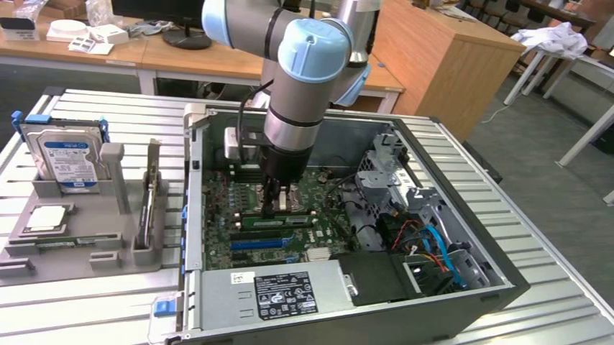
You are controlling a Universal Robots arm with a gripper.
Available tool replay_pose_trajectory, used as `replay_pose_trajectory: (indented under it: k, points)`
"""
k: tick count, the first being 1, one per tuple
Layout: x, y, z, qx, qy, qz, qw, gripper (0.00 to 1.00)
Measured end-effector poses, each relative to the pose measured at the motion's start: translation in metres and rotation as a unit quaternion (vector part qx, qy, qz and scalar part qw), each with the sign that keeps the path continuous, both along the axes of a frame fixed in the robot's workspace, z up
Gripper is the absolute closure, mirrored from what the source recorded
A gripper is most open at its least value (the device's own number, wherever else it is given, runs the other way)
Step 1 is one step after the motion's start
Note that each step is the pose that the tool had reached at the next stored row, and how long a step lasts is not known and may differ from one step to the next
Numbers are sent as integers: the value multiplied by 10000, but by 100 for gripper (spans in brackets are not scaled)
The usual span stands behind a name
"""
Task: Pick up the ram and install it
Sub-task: 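Press down the ram until it locks into place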
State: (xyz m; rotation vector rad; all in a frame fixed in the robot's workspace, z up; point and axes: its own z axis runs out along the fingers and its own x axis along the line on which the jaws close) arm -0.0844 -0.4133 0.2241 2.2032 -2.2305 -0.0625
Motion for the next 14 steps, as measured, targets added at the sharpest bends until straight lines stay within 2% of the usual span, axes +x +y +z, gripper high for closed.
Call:
replay_pose_trajectory:
  k: [14]
  points:
    - [0,0,-15,0,-2,0,10000,89]
